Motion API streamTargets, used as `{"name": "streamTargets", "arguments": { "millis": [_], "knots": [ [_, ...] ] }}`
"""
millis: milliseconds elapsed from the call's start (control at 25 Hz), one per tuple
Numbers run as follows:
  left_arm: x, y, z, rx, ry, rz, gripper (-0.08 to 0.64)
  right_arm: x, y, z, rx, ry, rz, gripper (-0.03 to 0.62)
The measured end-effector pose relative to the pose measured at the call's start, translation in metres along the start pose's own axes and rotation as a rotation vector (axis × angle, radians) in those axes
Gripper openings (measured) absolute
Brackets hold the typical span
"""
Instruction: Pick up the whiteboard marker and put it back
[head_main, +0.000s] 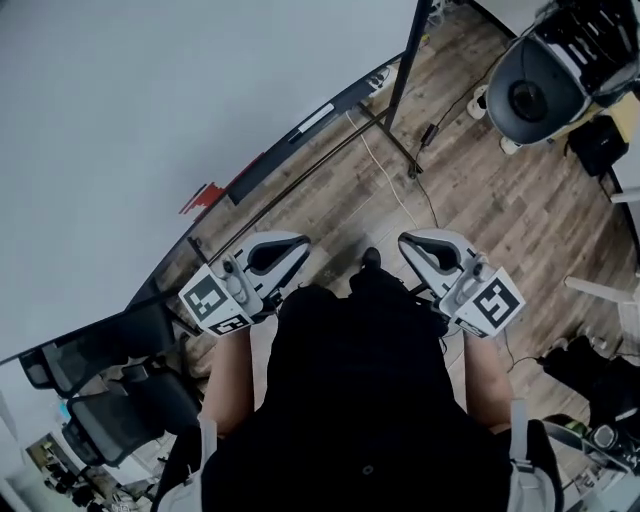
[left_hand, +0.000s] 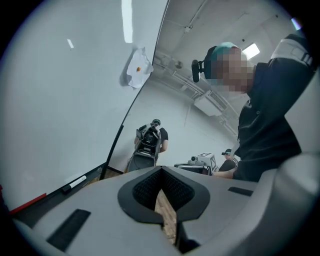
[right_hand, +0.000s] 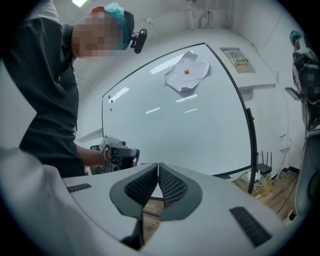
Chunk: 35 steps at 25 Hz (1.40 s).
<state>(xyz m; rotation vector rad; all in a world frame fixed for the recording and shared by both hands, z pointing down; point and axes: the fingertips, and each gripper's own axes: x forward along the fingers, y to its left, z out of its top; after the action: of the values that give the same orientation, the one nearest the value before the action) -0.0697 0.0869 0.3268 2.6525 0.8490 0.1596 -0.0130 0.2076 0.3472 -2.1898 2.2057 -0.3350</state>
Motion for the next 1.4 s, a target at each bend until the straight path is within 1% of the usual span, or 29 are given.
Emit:
{"name": "streamTargets", "arguments": {
  "millis": [80, 240, 440, 560, 640, 840, 1080, 1160, 1320, 1400],
  "knots": [
    [0.011, 0.004, 0.000, 0.002, 0.003, 0.046, 0.012, -0.001, -0.018, -0.004, 0.007, -0.001, 0.045, 0.020],
    [0.024, 0.009, -0.006, 0.014, 0.058, 0.134, 0.012, 0.003, -0.041, -0.009, 0.049, -0.020, 0.126, 0.020],
    [0.027, 0.026, 0.001, -0.002, 0.062, 0.197, 0.012, 0.020, -0.058, -0.010, 0.065, -0.024, 0.199, 0.020],
    [0.026, 0.038, 0.002, -0.012, 0.070, 0.222, 0.012, 0.027, -0.067, -0.011, 0.070, -0.014, 0.221, 0.020],
    [0.025, 0.046, 0.002, -0.015, 0.070, 0.228, 0.012, 0.031, -0.075, -0.012, 0.074, -0.004, 0.220, 0.020],
    [0.025, 0.074, 0.000, -0.027, 0.062, 0.217, 0.012, 0.050, -0.092, -0.007, 0.062, 0.017, 0.200, 0.020],
    [0.034, 0.107, 0.009, -0.018, 0.044, 0.200, 0.012, 0.074, -0.109, 0.012, 0.009, 0.049, 0.180, 0.020],
    [0.040, 0.119, 0.010, 0.006, 0.054, 0.217, 0.012, 0.083, -0.115, 0.021, 0.005, 0.042, 0.167, 0.020],
    [0.056, 0.141, 0.005, 0.134, 0.127, 0.241, 0.012, 0.103, -0.126, 0.030, -0.025, 0.054, 0.152, 0.020],
    [0.063, 0.152, 0.007, 0.161, 0.145, 0.248, 0.012, 0.116, -0.132, 0.037, -0.041, 0.046, 0.149, 0.020]
  ]
}}
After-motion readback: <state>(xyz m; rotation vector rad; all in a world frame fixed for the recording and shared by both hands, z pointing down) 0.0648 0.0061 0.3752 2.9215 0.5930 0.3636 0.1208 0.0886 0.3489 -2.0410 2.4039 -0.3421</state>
